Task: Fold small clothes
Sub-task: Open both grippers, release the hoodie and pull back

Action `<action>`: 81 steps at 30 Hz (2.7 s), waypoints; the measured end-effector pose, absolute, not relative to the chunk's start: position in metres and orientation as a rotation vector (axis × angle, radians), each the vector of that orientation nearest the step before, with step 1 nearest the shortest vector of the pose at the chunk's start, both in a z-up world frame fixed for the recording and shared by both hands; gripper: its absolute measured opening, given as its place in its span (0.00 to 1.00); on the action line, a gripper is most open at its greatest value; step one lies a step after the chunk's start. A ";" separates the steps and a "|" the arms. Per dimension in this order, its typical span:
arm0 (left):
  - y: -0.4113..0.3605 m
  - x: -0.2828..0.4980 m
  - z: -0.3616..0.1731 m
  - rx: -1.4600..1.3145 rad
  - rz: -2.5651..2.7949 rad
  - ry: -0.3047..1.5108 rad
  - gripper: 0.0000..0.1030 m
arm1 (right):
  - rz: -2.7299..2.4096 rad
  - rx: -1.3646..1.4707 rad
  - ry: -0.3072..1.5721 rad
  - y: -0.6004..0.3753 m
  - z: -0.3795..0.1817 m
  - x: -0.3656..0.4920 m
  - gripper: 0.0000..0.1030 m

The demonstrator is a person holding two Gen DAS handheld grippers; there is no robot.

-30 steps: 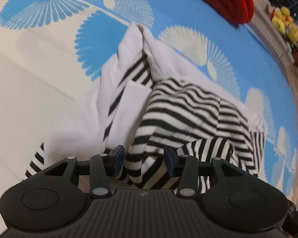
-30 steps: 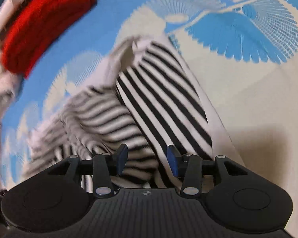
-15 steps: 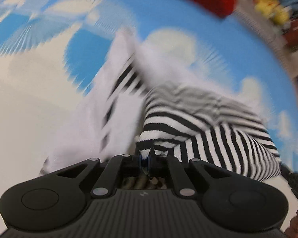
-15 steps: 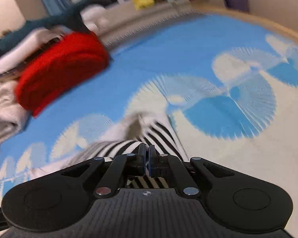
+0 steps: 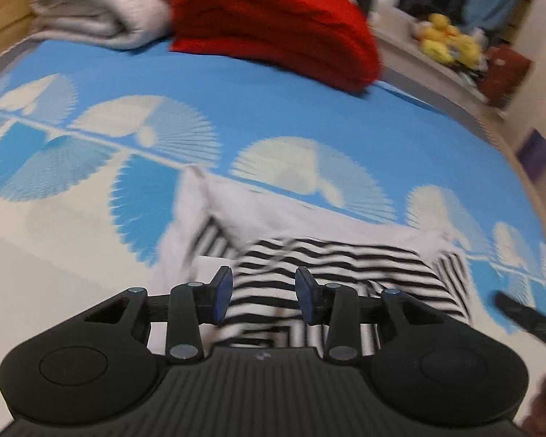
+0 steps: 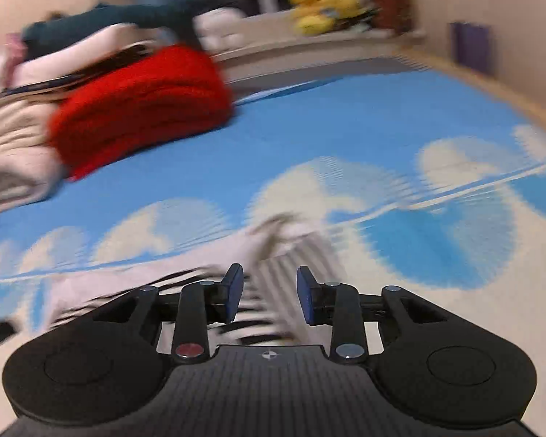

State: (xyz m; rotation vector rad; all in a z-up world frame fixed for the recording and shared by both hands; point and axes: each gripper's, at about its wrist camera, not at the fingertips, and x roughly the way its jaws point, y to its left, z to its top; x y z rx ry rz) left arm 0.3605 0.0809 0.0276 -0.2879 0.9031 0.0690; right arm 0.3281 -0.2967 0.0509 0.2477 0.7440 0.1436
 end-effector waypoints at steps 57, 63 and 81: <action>0.060 0.047 0.019 0.020 -0.005 0.919 0.46 | 0.016 0.118 0.741 -0.398 0.068 0.027 0.37; 0.069 0.050 0.012 -0.021 0.021 0.938 0.46 | 0.014 0.141 0.738 -0.405 0.067 0.025 0.24; 0.123 0.072 -0.009 -0.401 0.147 1.032 0.46 | 0.037 0.228 0.910 -0.410 0.031 0.047 0.29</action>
